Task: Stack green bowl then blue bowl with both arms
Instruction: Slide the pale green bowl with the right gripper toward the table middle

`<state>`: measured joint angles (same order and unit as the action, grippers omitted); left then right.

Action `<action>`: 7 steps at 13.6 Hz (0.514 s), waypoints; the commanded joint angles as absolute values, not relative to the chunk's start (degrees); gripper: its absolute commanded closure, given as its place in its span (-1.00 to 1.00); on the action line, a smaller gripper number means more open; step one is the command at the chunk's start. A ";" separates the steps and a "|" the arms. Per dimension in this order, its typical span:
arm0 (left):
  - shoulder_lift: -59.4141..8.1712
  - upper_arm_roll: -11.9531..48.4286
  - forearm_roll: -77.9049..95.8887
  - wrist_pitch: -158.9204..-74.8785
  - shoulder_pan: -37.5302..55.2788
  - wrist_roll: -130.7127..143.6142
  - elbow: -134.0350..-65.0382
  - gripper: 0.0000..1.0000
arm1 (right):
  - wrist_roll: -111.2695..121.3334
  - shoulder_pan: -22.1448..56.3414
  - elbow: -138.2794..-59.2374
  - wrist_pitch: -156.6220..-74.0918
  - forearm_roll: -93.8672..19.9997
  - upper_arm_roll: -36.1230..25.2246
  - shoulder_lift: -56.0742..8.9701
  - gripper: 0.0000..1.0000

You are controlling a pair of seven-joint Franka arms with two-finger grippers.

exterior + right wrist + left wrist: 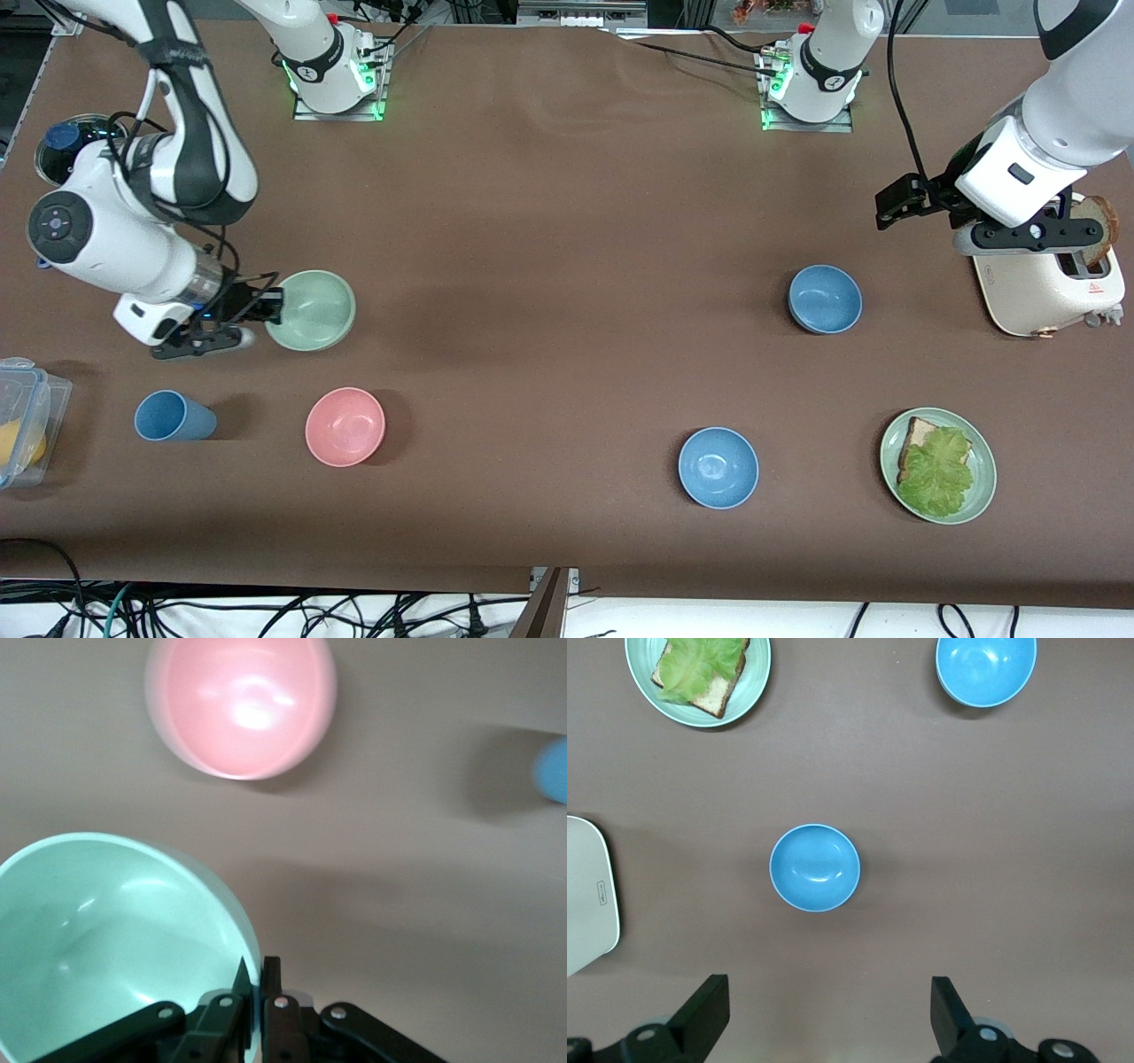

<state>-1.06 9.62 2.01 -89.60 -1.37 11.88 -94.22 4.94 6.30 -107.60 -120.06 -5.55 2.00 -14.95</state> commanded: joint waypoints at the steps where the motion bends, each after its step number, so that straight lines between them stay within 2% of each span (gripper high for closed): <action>1: -0.70 9.67 3.43 -88.77 -1.67 11.78 -93.96 -1.00 | -5.40 9.99 -104.78 -120.13 -5.80 7.98 -17.65 1.00; 4: -0.70 9.58 3.43 -88.77 -1.67 11.78 -93.96 -1.00 | -19.73 22.81 -98.29 -124.95 -5.80 8.44 -24.85 1.00; 7: -0.70 9.58 3.43 -88.77 -1.67 11.78 -93.96 -1.00 | -31.97 30.39 -90.73 -127.18 -4.49 8.35 -33.37 1.00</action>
